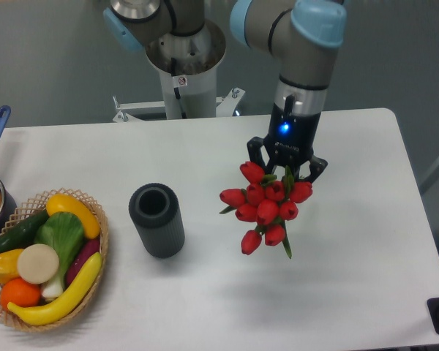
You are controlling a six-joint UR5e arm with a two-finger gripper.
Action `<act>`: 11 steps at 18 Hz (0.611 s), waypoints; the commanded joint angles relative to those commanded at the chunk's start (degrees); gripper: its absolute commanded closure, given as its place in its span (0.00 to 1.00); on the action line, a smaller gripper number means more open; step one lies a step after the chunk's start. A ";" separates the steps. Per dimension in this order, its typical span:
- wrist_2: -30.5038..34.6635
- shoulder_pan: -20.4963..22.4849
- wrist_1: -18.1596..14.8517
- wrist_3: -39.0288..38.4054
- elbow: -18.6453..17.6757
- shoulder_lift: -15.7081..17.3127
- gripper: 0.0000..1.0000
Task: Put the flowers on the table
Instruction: 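Lower the held red tulips onto the table beside the black vase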
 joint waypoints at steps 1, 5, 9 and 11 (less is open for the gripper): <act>1.14 -0.26 -0.26 0.00 0.09 -0.53 0.57; 5.01 -0.87 -0.62 0.35 0.70 -4.21 0.57; 5.46 -2.11 -0.70 0.44 2.89 -9.30 0.57; 5.55 -3.68 -0.44 0.35 4.30 -12.12 0.57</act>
